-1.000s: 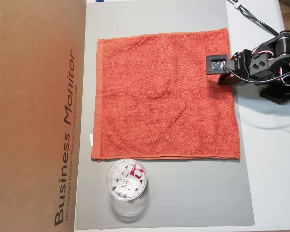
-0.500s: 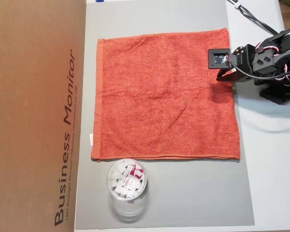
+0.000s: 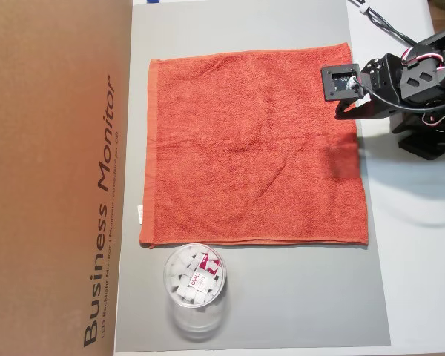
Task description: Fold the blanket.
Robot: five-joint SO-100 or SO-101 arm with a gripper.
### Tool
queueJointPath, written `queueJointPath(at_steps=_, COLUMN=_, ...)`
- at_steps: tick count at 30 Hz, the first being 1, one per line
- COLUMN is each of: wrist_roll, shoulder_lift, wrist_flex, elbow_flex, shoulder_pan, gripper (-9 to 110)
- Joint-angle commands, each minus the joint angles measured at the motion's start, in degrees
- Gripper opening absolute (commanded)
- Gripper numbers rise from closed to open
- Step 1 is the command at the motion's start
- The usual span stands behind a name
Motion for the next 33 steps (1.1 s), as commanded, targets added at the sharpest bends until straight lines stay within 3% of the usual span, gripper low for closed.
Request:
queueJointPath(at_steps=1, wrist_roll=-0.2, shoulder_lift=-5.2, wrist_flex=0.3, elbow_flex=-7.1, shoulder_pan=-2.2, gripper=0)
queueJointPath(at_steps=16, wrist_roll=-0.4, shoulder_lift=-16.1, wrist_flex=0.3, elbow_flex=-22.8, shoulder_pan=-8.6, gripper=0)
queueJointPath(at_steps=33, wrist_roll=-11.9, shoulder_lift=-15.2, wrist_flex=0.4, elbow_flex=-23.4, shoulder_pan=-18.0, gripper=0)
